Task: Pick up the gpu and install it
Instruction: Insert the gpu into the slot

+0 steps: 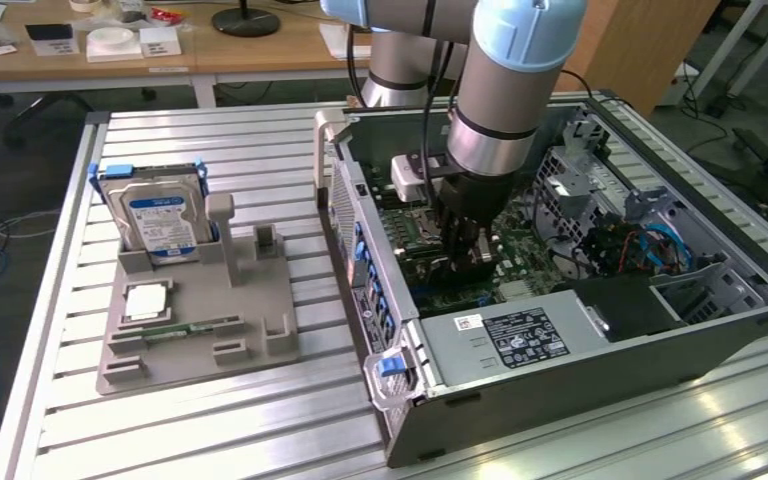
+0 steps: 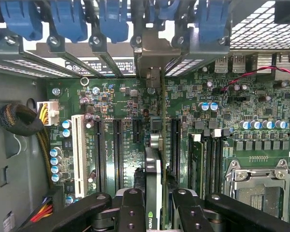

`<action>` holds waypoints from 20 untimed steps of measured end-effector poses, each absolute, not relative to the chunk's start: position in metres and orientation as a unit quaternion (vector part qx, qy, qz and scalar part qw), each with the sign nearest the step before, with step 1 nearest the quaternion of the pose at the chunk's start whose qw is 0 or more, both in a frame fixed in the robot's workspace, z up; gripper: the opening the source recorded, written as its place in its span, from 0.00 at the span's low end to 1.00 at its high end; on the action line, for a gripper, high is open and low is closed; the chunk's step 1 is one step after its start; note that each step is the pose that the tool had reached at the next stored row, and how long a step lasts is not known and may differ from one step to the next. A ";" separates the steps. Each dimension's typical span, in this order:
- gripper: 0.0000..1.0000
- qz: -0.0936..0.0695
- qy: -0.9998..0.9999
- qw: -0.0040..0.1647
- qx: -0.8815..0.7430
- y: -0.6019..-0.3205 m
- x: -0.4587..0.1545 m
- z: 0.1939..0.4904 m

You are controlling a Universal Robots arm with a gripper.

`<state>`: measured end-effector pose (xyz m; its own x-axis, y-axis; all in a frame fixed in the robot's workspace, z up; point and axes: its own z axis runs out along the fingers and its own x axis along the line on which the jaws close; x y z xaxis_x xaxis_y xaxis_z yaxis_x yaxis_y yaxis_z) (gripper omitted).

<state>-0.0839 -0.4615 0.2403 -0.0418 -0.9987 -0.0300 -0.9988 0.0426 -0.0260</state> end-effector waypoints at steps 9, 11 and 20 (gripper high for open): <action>0.26 0.001 0.722 0.020 -0.692 -0.462 -0.085 0.240; 0.26 0.002 0.722 0.021 -0.692 -0.461 -0.086 0.240; 0.51 0.001 0.722 0.020 -0.692 -0.462 -0.085 0.240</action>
<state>-0.0851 -0.4615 0.2402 -0.0418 -0.9987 -0.0302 -0.9987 0.0426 -0.0270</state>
